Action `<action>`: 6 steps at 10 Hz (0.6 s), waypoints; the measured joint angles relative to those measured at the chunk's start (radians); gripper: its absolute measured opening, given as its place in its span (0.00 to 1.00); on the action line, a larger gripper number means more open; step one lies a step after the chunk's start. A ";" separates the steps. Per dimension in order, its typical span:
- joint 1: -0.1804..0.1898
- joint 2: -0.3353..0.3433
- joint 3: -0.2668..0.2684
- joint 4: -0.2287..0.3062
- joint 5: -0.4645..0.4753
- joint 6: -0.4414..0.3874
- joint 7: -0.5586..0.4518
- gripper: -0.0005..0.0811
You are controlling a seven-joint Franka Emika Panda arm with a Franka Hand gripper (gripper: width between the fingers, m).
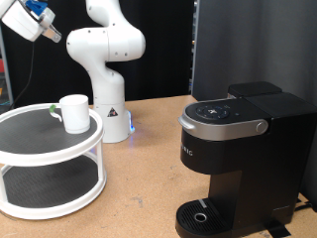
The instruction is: Make a cup of coffee with the keurig machine
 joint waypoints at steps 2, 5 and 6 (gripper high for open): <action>0.000 0.000 -0.014 0.012 -0.007 -0.010 -0.002 0.01; 0.000 0.001 -0.025 0.018 -0.008 -0.026 -0.001 0.01; 0.000 0.001 -0.025 0.013 -0.016 -0.026 -0.006 0.01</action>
